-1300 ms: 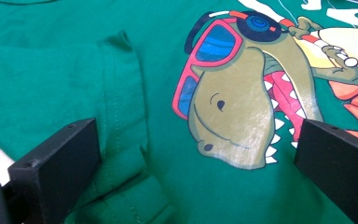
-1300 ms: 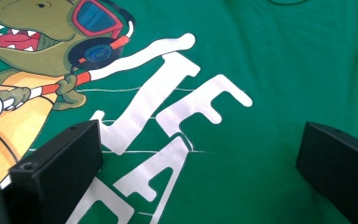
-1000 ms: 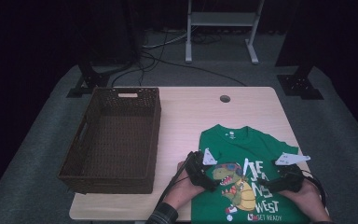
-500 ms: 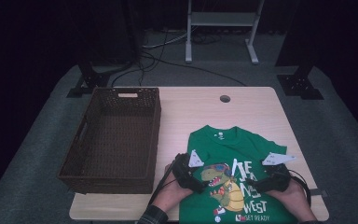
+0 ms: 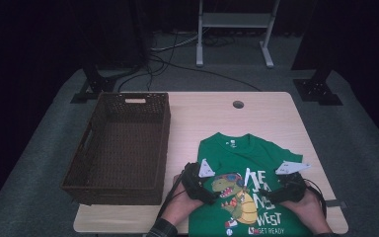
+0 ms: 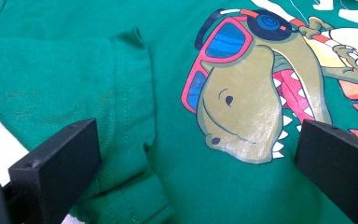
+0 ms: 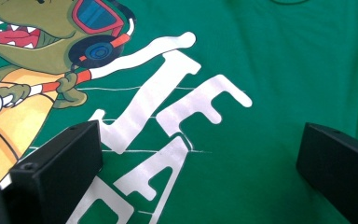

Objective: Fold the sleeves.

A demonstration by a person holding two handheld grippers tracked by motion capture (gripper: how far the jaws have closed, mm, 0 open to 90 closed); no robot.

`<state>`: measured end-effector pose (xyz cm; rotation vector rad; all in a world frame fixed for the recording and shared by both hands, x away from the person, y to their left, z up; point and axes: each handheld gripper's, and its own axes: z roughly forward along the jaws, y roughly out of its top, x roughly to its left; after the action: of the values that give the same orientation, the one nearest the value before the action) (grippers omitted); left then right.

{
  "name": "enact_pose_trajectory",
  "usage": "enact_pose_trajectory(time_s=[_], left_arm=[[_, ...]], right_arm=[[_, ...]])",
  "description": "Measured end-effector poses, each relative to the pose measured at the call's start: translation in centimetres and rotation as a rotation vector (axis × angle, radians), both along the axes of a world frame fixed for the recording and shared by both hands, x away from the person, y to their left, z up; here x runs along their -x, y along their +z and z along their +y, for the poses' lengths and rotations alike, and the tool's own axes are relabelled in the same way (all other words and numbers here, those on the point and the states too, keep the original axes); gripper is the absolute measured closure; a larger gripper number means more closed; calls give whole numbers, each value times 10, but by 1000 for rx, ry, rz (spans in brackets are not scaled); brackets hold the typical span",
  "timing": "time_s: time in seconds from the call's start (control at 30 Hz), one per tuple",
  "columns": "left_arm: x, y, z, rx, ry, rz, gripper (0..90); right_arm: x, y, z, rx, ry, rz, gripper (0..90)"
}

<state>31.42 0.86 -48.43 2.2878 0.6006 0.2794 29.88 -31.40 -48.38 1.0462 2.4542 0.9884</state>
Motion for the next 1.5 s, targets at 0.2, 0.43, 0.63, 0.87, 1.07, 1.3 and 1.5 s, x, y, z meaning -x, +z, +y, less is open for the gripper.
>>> enact_pose_trajectory(time_s=[0.2,0.43,0.63,0.87,1.07,1.3,1.5], left_arm=[[0,0,0,0,-3,0,0],[-1,0,0,1,-9,0,0],[-1,0,0,1,-8,0,0],[-1,0,0,1,-8,0,0],[-1,0,0,1,-8,0,0],[-1,0,0,1,-9,0,0],[-1,0,0,1,-8,0,0]], right_arm=[[-1,5,-4,-20,-13,-8,0],[-3,13,-9,-40,-28,-15,0],[-6,21,-18,-67,-37,-32,45],[-8,27,-25,-78,-52,-53,56],[-10,30,-32,-79,-61,-57,84],[-15,33,-37,-80,-77,-62,85],[-22,35,-42,-77,-97,-70,88]])
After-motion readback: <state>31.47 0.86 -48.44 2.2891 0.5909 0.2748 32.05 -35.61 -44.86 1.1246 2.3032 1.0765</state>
